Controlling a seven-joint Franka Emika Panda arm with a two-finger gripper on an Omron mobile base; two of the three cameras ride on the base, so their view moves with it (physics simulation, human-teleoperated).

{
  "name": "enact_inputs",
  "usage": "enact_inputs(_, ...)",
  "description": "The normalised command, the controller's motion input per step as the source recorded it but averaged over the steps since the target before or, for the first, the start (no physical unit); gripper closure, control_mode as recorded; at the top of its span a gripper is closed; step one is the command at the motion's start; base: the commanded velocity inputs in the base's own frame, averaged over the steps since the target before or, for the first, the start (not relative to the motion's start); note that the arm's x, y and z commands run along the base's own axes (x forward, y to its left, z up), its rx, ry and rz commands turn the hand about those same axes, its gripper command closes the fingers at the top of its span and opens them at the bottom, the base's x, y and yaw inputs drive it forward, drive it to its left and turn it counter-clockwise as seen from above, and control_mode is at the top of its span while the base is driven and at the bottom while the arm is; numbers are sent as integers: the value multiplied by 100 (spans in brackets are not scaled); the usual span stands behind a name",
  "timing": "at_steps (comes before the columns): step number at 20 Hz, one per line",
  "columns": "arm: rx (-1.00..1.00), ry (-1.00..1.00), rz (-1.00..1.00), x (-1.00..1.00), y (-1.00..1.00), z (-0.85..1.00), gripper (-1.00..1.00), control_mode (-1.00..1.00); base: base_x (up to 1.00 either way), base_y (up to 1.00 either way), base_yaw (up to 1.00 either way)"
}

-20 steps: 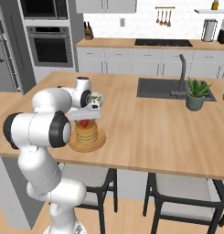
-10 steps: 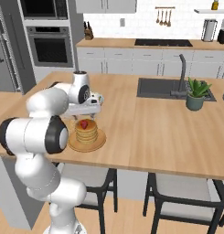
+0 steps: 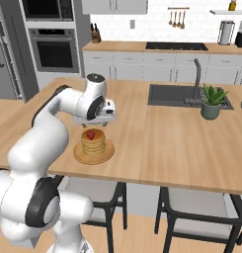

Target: Take the strawberry from the fridge and place it on top of the pancake, located on the dining counter.

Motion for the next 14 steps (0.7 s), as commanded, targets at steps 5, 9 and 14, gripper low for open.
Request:
enact_inputs(5,32,-25,1,-100,-84,53,-100,-100,0,0,0)
enact_inputs(9,38,-23,10,-100,-75,36,-100,-100,0,0,0)
enact_inputs(14,30,-18,12,-80,-40,5,-100,-100,0,0,0)
